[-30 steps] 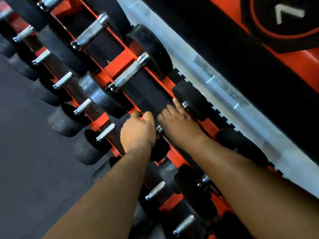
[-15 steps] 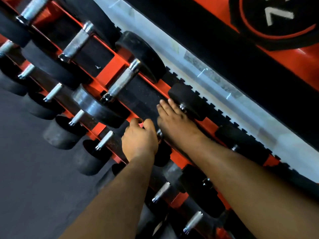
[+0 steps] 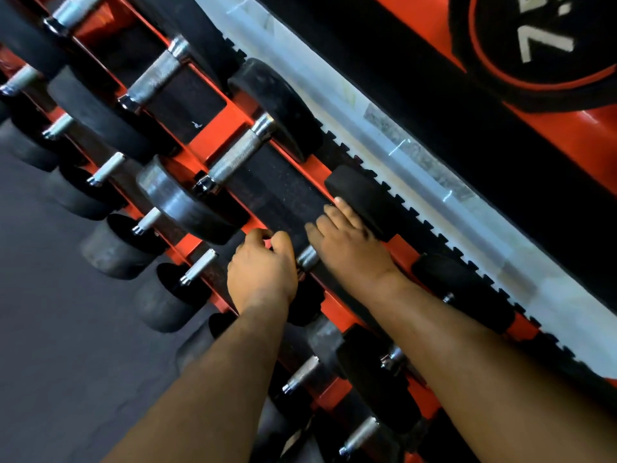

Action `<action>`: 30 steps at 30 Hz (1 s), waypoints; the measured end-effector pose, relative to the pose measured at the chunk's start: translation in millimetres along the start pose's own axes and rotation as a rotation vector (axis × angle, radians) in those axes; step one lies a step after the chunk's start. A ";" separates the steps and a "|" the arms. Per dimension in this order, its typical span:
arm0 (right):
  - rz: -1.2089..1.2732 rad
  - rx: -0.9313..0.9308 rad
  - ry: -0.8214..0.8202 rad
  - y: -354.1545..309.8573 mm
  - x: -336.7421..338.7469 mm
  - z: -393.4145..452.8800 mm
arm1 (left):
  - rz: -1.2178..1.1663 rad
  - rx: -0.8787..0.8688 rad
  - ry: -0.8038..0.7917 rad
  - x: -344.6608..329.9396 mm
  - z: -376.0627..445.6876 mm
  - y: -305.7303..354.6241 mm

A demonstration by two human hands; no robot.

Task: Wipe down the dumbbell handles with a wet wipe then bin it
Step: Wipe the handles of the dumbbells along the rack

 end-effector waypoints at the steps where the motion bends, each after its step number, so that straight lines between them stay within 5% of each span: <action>1: 0.018 -0.017 0.007 4.4 -4.2 -7.0 | 0.000 -0.001 0.004 0.3 -1.5 0.6; 6: 0.320 -0.146 0.172 14.0 -15.8 -56.3 | -0.010 0.002 -0.002 1.2 -2.6 1.7; 8: 0.615 -0.295 0.184 19.7 -21.6 -70.1 | -0.006 0.011 -0.006 1.3 -3.1 1.5; 12: 1.930 -0.864 0.314 27.8 -78.5 -100.5 | -0.010 0.009 -0.010 2.2 -5.1 2.4; 15: 2.636 -0.964 0.422 8.1 -96.0 -81.2 | -0.004 0.018 -0.008 2.0 -4.8 1.9; 20: 2.772 -0.674 0.308 12.2 -63.3 -17.8 | 0.001 0.012 -0.003 1.4 -3.8 2.4; 23: 2.730 -0.683 0.237 15.1 -56.4 -1.3 | -0.013 0.021 -0.005 1.9 -2.9 2.8; 30: 2.723 -0.672 0.371 15.5 -63.6 -38.3 | 0.000 0.019 -0.002 2.5 -4.6 4.9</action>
Point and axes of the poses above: each hand's wrist, its own z-axis towards the middle knuckle, its own x-axis out of the back of the hand, y = z × x, the point moved 9 cm from there along z, towards the middle knuckle, and after that the axes turned 15 degrees about -y, right-handed, at the moved point
